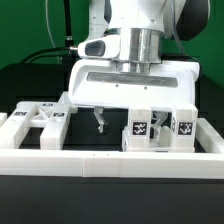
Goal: Assemble chair
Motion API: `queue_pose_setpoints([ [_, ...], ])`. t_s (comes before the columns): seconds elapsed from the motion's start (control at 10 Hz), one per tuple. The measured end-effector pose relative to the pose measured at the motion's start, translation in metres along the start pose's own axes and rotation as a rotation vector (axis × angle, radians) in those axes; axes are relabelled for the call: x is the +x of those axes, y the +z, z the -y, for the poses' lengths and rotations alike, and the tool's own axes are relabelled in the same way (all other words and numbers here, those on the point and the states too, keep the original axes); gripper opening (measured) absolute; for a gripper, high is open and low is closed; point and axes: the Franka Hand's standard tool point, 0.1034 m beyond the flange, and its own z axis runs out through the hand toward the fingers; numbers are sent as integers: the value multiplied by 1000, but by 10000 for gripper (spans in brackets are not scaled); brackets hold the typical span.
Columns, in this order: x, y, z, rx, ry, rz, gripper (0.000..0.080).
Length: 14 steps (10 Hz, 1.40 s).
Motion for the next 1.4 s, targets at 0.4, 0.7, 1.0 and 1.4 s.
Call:
queue_pose_setpoints([
  [0.4, -5, 8, 8, 4, -13, -18, 649],
  [0.7, -8, 10, 11, 7, -17, -25, 649],
  [1.0, -6, 9, 12, 8, -17, -28, 392],
  [1.4, -5, -7, 12, 17, -18, 22, 328],
])
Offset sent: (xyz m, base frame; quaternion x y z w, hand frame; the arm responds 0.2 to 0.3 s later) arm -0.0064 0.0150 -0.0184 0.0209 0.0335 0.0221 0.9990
